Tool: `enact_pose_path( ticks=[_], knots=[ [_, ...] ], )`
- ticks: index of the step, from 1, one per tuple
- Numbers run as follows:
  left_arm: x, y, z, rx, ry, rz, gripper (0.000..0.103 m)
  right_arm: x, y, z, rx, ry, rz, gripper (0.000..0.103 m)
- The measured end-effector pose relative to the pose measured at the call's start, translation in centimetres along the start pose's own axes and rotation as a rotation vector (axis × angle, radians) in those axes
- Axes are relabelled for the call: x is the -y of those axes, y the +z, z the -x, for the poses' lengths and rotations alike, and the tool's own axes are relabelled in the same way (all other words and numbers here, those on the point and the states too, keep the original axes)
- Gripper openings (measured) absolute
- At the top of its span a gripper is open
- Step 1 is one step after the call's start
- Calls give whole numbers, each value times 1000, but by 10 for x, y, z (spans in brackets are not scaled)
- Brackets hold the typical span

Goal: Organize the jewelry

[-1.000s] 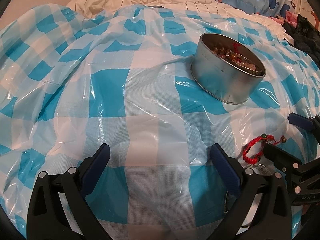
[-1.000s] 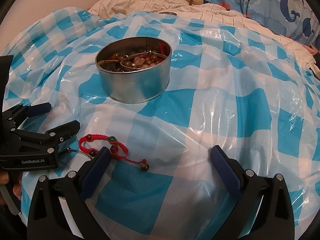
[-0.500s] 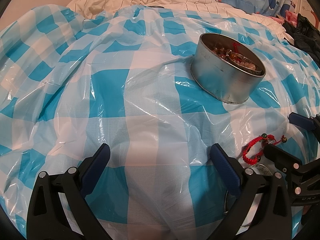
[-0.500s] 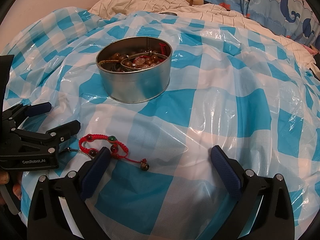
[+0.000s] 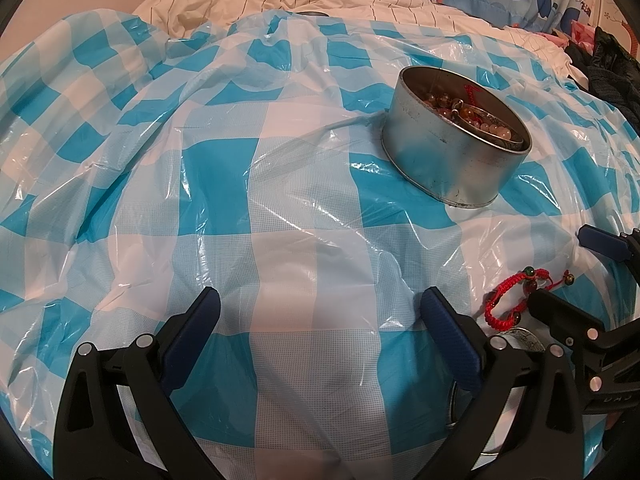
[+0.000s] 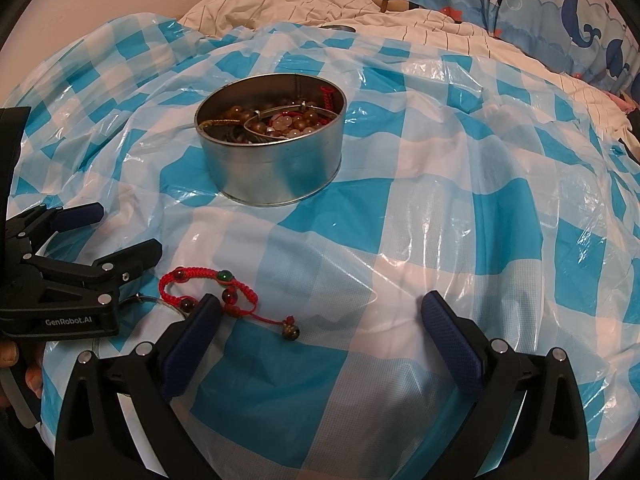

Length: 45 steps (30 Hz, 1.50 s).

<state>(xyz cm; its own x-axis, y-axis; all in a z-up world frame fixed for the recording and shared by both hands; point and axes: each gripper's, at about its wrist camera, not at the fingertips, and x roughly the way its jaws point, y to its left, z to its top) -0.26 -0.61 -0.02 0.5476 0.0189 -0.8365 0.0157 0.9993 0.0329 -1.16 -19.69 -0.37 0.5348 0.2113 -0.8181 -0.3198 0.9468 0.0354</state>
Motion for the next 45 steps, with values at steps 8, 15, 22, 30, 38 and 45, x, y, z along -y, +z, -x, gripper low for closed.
enact_pose_path(
  ticks=[8, 15, 22, 30, 38, 45],
  knots=[
    [0, 0, 0, 0, 0, 0, 97, 0, 0, 0, 0, 0, 1, 96],
    [0, 0, 0, 0, 1, 0, 97, 0, 0, 0, 1, 0, 1, 96],
    [0, 0, 0, 0, 0, 0, 97, 0, 0, 0, 1, 2, 1, 96],
    [-17, 4, 11, 48, 0, 76, 97, 5, 2, 12, 50, 81, -38, 96],
    [-20, 4, 14, 54, -9, 58, 97, 6, 5, 12, 53, 76, -37, 96],
    [17, -6, 21, 56, -42, -132, 97, 5, 2, 10, 52, 42, -23, 96]
  ],
)
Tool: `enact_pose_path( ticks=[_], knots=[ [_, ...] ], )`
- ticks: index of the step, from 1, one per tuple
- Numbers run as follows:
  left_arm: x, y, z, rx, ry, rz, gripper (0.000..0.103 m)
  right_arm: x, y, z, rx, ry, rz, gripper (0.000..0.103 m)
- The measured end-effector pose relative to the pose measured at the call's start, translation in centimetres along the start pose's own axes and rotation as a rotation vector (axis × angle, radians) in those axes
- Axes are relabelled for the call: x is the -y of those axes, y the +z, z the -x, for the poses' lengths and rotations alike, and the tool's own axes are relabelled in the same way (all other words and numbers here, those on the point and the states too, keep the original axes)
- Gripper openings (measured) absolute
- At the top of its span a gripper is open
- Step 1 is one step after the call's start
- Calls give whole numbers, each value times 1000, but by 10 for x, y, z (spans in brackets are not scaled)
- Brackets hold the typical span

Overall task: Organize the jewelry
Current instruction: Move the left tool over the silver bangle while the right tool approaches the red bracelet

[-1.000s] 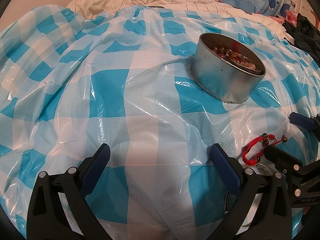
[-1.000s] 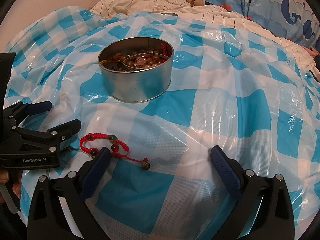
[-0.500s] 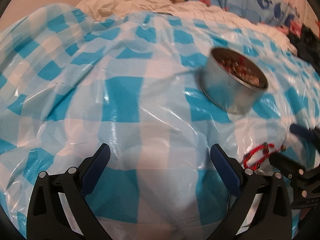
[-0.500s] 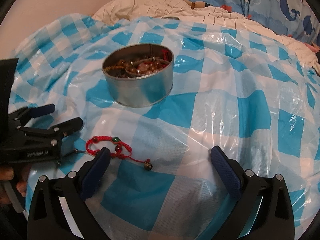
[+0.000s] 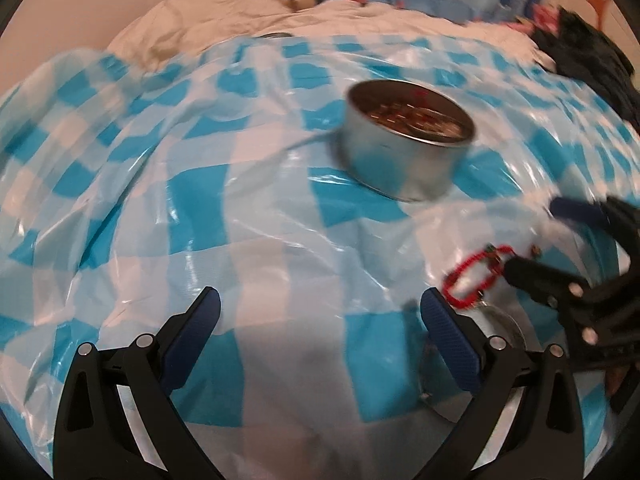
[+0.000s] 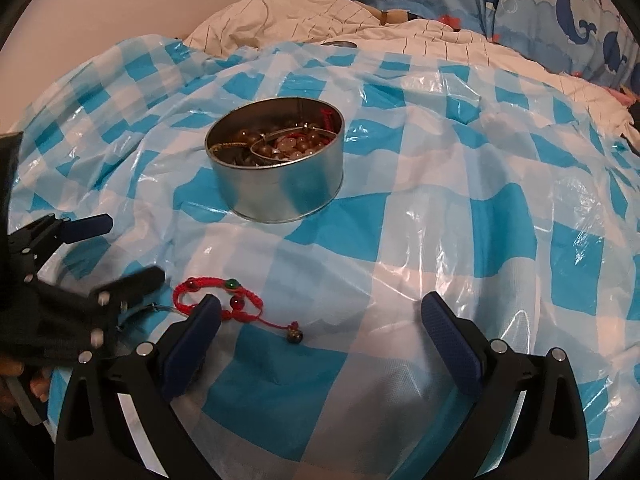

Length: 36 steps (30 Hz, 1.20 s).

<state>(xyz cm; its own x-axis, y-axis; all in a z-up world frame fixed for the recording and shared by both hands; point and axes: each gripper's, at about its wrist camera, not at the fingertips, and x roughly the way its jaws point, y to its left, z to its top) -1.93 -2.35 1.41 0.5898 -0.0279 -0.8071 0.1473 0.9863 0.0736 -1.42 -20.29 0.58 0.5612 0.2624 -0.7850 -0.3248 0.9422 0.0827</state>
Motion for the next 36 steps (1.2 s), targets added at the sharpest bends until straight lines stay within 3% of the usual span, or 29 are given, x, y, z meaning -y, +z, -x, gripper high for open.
enact_pose_path(
  ticks=[6, 9, 12, 18, 25, 29, 36],
  knots=[
    [-4, -7, 14, -2, -52, 18, 97, -4, 2, 10, 56, -32, 32, 96],
    [-5, -9, 21, 13, -89, 17, 97, -5, 4, 4, 33, -33, 41, 96],
    [9, -14, 23, 5, -109, -51, 97, -9, 8, -6, 0, -45, 78, 96],
    [31, -20, 20, -1, -35, -161, 97, -4, 4, -10, -24, -73, 53, 96],
    [14, -15, 16, 3, 93, -112, 97, 4, 3, -7, -13, -94, 15, 96],
    [6, -13, 15, -2, 102, -76, 97, 4, 3, -6, -6, -89, 22, 96],
    [11, -13, 15, 15, 139, -112, 97, -8, 1, -5, 0, -78, 72, 96]
  ],
)
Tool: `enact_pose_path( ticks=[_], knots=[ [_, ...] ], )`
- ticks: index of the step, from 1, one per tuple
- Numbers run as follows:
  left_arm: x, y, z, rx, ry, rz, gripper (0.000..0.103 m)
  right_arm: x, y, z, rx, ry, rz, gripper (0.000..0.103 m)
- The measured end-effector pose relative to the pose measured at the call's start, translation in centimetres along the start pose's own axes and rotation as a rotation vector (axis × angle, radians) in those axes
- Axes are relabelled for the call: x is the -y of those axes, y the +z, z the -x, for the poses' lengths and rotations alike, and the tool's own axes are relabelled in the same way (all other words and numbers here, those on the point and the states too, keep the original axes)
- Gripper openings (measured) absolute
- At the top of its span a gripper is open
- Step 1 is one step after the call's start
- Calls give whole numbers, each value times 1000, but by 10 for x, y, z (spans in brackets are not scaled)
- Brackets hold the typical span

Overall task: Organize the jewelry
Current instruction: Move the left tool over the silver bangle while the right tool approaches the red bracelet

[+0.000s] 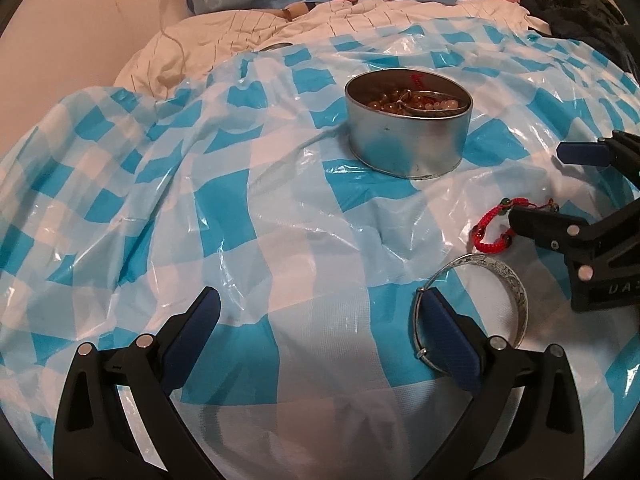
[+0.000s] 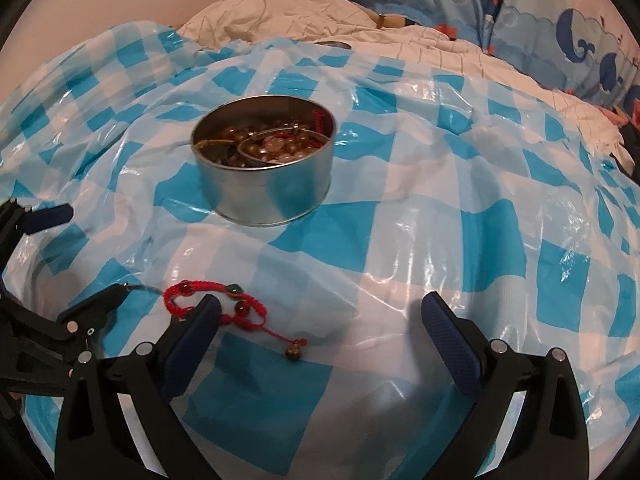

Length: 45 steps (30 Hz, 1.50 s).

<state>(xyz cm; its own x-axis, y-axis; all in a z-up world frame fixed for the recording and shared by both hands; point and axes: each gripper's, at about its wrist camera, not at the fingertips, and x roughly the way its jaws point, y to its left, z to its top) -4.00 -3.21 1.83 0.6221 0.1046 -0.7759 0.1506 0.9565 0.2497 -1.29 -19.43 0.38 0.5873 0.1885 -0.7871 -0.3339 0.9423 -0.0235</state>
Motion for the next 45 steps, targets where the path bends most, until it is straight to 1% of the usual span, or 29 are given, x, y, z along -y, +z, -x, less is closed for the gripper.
enact_pose_path(
  ticks=[5, 8, 10, 13, 15, 17, 18, 19, 21, 23, 26, 28, 33, 38, 40, 41, 42, 45],
  knots=[
    [-7, 1, -1, -2, 39, 33, 97, -5, 0, 1, 1, 9, 21, 96],
    [-13, 1, -3, -11, 29, 56, 97, -4, 0, 1, 1, 12, 21, 96],
    [-11, 1, -4, -15, 24, 45, 97, -5, 0, 1, -1, 15, 23, 96],
    [-4, 1, -1, -5, -13, 19, 97, -4, 0, 5, 19, 19, 20, 96],
    [1, 1, 2, 10, -38, 6, 97, -3, 1, 10, 48, 29, 10, 96],
    [4, 2, 2, 10, -60, -2, 97, -1, 2, 13, 63, 43, -2, 96],
    [5, 1, 1, 4, -80, -1, 96, -2, 3, 12, 56, 46, -3, 96],
    [5, 1, 0, -4, -87, 3, 95, -2, 3, 10, 47, 46, -3, 96],
    [4, 1, -1, -7, -93, 15, 88, -4, 3, 5, 23, 45, 6, 96],
    [-2, 1, -3, -12, -96, 43, 84, -5, 3, 7, 33, 45, 10, 96],
    [-5, 0, -7, -28, -113, 69, 83, -5, 3, 6, 28, 49, 9, 96],
    [-4, 1, -7, -28, -113, 60, 83, -5, 2, 4, 17, 49, 12, 96],
    [3, 2, -5, -19, -98, 38, 84, -5, 1, 4, 22, 49, 13, 96],
    [4, 4, -6, -20, -113, 38, 84, -6, 1, 4, 23, 54, 11, 96],
    [6, 4, -5, -13, -113, 34, 80, -5, 1, 5, 21, 53, 12, 96],
    [6, 4, -4, -9, -119, 37, 74, -6, 1, 6, 23, 53, 12, 96],
    [4, 4, -4, -9, -123, 43, 71, -5, 1, 7, 25, 54, 11, 96],
    [0, 4, -7, -17, -140, 68, 70, -5, 1, 6, 23, 56, 11, 96]
  ],
)
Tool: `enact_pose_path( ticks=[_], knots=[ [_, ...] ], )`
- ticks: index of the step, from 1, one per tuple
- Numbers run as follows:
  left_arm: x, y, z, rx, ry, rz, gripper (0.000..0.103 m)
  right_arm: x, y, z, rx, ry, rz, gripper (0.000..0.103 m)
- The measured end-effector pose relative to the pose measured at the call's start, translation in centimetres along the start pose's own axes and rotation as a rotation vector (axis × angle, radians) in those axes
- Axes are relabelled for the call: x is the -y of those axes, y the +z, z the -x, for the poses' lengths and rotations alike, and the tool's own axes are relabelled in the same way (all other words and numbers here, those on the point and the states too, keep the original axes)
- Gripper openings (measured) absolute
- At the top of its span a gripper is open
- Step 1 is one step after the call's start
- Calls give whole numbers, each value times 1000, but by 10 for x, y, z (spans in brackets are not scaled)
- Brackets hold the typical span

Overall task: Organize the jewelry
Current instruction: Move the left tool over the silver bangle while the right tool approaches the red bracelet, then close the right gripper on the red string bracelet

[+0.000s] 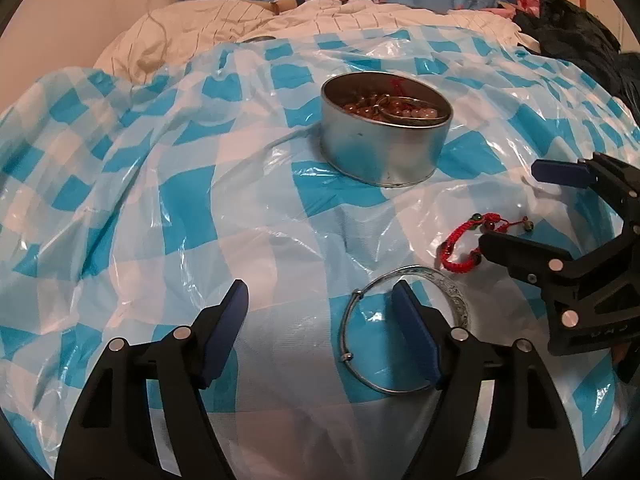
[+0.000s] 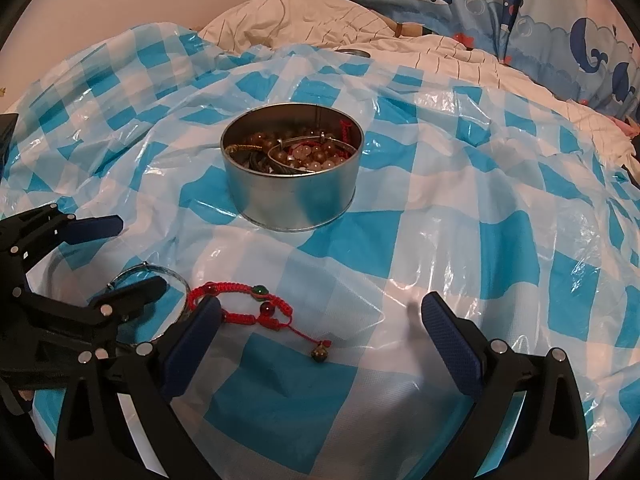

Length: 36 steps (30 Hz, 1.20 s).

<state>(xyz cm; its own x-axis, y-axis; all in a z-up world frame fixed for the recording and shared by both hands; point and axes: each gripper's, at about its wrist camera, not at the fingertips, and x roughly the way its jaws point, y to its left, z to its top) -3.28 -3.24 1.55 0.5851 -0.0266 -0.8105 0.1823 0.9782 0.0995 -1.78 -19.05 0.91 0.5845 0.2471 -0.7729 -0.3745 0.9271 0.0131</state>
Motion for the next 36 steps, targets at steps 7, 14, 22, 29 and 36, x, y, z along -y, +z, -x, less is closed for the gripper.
enact_pose_path(
  ticks=[7, 14, 22, 29, 36],
  knots=[
    [7, -1, -1, 3, 21, -37, 71, -1, 0, -1, -7, 4, 4, 96],
    [10, -2, 0, 7, 30, -46, 72, -1, 0, 1, 11, 9, -3, 96],
    [10, -2, 0, 8, 59, -48, 79, -1, 19, -11, 8, 73, 2, 96],
    [8, -1, 0, 5, 67, -46, 83, -7, 14, -18, -30, 55, 34, 96],
    [9, -1, 1, 10, 77, -62, 86, -5, 10, -18, -48, 51, 35, 96]
  ],
)
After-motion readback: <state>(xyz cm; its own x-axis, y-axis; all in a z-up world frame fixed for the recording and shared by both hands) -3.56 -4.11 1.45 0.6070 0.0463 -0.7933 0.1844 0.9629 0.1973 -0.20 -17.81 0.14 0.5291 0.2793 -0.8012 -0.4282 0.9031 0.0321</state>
